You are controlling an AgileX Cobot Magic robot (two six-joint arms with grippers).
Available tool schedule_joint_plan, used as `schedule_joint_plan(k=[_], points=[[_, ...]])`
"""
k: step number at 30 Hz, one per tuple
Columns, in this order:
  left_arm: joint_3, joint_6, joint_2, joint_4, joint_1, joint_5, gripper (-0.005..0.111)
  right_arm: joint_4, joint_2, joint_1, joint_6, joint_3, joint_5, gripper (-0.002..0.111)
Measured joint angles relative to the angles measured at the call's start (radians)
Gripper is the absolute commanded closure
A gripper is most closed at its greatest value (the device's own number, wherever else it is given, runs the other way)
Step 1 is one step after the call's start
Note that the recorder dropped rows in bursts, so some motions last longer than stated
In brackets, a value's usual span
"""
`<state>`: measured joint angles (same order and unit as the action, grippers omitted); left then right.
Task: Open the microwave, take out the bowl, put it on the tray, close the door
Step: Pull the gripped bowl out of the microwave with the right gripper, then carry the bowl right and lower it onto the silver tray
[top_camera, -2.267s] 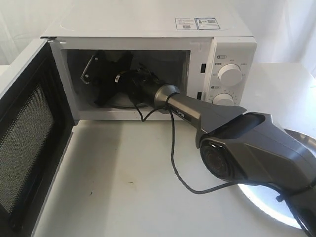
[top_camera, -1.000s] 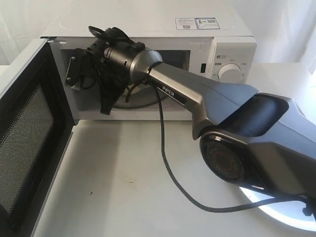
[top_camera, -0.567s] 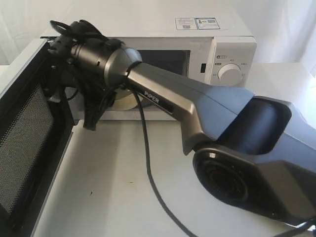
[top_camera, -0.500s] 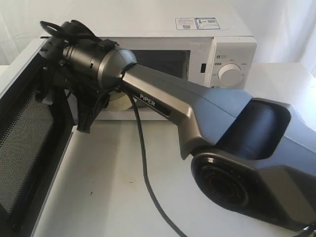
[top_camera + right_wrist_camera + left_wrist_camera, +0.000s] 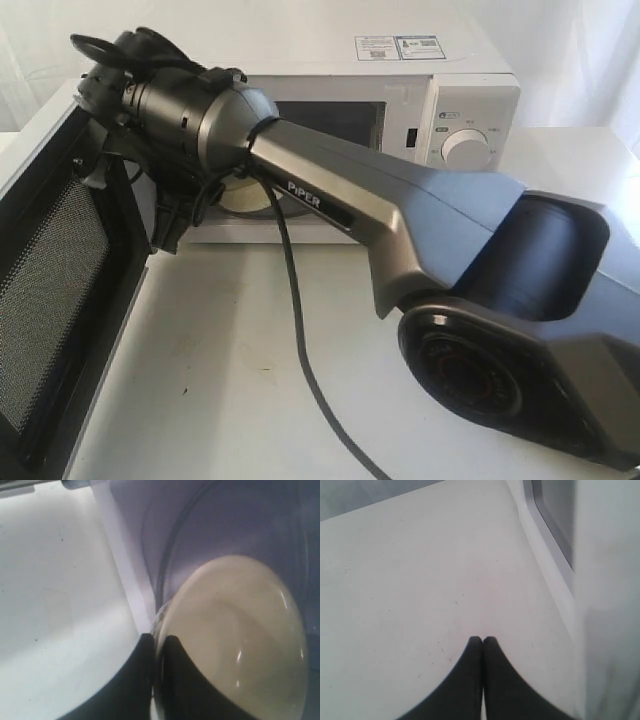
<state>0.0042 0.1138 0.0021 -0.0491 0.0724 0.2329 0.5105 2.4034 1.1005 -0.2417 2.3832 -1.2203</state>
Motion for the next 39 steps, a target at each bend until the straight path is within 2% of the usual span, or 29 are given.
schedule_joint_plan(k=[7,14,20,27,30,36,39], points=[[0.000,0.000,0.000,0.000,0.000,0.000,0.107,-0.017,-0.082,0.000,0.032,-0.037,0.000,0.108],[0.000,0.000,0.000,0.000,0.000,0.000,0.107,-0.034,-0.191,0.000,0.048,-0.211,0.000,0.108],[0.000,0.000,0.000,0.000,0.000,0.000,0.107,-0.003,-0.403,0.000,0.138,-0.483,0.000,0.108],[0.000,0.000,0.000,0.000,0.000,0.000,0.107,0.003,-0.810,0.000,0.347,-0.955,0.125,0.108],[0.000,0.000,0.000,0.000,0.000,0.000,0.107,0.049,-0.996,0.000,0.494,-1.234,0.219,0.108],[0.000,0.000,0.000,0.000,0.000,0.000,0.107,0.239,-1.193,0.000,0.818,-1.576,0.262,0.108],[0.000,0.000,0.000,0.000,0.000,0.000,0.107,0.337,-1.248,-0.002,0.970,-1.717,0.357,0.108]])
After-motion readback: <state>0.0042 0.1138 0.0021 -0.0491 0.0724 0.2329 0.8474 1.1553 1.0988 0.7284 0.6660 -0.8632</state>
